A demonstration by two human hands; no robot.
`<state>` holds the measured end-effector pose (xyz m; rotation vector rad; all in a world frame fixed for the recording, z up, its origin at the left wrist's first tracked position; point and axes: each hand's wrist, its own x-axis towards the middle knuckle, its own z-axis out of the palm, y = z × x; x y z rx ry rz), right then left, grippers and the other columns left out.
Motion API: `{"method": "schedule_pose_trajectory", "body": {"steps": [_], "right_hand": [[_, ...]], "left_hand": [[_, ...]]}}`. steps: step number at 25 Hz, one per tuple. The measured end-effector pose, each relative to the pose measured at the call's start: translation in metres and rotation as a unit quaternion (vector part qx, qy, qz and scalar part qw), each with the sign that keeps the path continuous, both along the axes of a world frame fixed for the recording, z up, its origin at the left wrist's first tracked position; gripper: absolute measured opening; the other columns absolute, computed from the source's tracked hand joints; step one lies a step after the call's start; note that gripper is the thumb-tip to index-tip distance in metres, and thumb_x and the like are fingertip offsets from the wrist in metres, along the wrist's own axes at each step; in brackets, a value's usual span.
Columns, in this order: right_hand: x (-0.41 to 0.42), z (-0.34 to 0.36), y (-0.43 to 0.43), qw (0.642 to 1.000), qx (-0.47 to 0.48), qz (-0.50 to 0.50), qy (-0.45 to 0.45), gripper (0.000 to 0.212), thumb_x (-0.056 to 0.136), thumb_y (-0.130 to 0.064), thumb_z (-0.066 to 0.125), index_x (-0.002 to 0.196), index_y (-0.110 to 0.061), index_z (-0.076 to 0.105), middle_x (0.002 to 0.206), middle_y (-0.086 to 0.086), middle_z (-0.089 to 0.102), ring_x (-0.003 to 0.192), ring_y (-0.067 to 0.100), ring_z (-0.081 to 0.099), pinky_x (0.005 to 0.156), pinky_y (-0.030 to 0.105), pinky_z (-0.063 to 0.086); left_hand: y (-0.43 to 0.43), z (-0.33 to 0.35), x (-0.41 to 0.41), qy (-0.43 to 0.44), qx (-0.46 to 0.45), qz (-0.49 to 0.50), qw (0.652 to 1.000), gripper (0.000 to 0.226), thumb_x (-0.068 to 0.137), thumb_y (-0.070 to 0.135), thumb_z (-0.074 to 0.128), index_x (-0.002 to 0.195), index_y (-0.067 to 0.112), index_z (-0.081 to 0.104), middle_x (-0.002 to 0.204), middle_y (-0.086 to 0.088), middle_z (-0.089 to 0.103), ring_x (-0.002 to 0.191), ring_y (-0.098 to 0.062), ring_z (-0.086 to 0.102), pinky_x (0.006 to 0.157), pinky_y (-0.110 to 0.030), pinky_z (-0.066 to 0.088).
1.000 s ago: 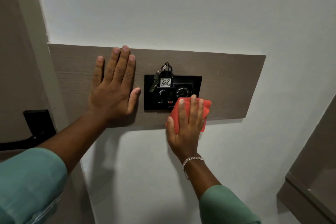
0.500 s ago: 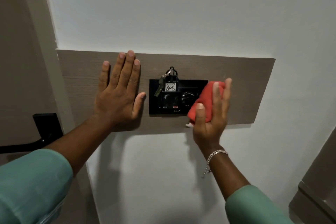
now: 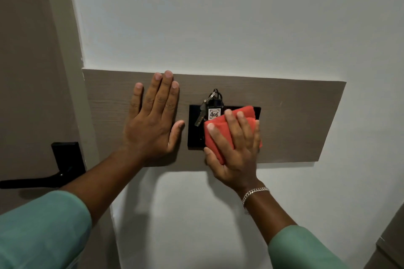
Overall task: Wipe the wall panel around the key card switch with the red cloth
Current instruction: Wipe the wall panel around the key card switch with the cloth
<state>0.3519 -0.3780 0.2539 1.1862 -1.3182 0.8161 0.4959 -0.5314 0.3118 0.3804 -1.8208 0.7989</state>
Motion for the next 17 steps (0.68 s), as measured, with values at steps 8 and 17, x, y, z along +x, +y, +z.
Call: {"method": "schedule_pose_trajectory", "body": {"steps": [8,17], "right_hand": [[-0.027,0.002,0.020,0.999,0.020,-0.013,0.024,0.054,0.091,-0.043,0.056,0.142,-0.028,0.044,0.152,0.013,0.038,0.146,0.033,0.032,0.116,0.066,0.026],[-0.041,0.039,0.043,0.996,0.089,-0.009,0.014,0.047,0.094,-0.040,0.048,0.139,-0.027,0.051,0.151,0.013,0.047,0.147,0.033,0.032,0.115,0.065,0.025]], "left_hand": [[0.000,0.000,0.002,0.000,0.004,-0.005,1.000,0.078,0.094,0.046,0.032,0.156,0.005,0.009,0.164,-0.014,0.004,0.154,-0.028,0.003,0.124,-0.050,0.002],[0.003,-0.001,0.004,-0.021,0.034,0.013,0.999,0.077,0.094,0.045,0.029,0.156,0.003,0.008,0.165,-0.016,0.003,0.154,-0.031,0.003,0.124,-0.051,0.002]]}}
